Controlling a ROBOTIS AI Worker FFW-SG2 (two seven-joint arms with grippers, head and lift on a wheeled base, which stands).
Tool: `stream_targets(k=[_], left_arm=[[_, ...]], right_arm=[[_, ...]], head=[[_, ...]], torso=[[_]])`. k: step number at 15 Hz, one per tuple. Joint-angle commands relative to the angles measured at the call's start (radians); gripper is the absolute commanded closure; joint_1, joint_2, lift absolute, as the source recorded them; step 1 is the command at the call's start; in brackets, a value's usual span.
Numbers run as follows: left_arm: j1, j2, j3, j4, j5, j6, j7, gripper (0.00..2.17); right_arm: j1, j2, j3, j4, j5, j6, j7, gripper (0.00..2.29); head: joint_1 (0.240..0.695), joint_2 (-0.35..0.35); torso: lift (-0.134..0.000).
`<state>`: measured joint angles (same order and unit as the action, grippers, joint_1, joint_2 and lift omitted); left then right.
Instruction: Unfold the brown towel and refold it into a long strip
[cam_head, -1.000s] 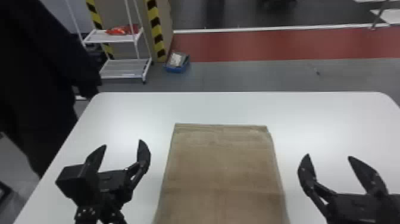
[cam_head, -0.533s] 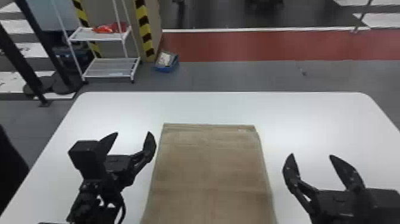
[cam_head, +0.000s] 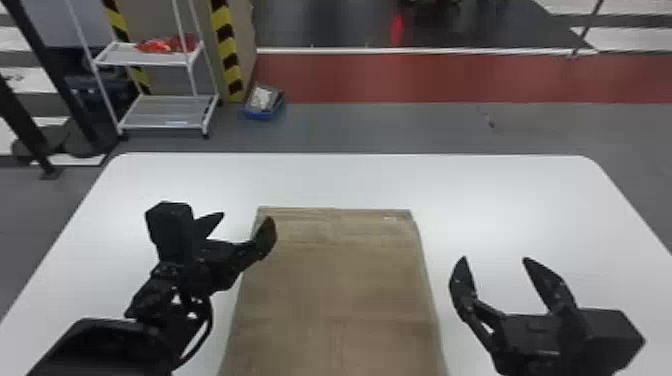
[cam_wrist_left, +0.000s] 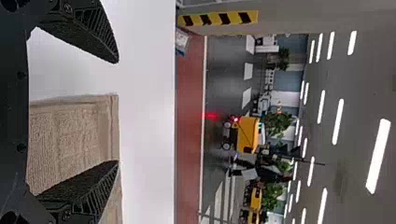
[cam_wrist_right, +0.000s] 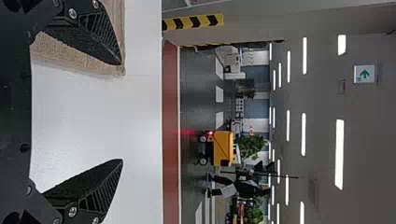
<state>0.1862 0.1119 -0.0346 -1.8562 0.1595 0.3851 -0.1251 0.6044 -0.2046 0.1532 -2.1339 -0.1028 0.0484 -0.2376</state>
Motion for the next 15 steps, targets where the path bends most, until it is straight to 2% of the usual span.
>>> stream_targets(k=[1, 7, 15], left_arm=[[-0.051, 0.000, 0.002, 0.068, 0.003, 0.028, -0.044, 0.14], [-0.163, 0.000, -0.028, 0.198, -0.012, 0.031, -0.045, 0.14], [-0.209, -0.001, -0.028, 0.305, -0.024, 0.031, -0.048, 0.27]], right_arm=[[-0.002, -0.001, 0.000, 0.000, 0.000, 0.000, 0.000, 0.14], [-0.014, -0.002, 0.002, 0.019, 0.000, 0.003, 0.000, 0.14], [-0.034, -0.007, 0.005, 0.046, -0.009, 0.006, 0.000, 0.14]], head=[[0.695, -0.007], [0.695, -0.028], [0.695, -0.022]], torso=[[-0.123], [-0.123], [-0.123]])
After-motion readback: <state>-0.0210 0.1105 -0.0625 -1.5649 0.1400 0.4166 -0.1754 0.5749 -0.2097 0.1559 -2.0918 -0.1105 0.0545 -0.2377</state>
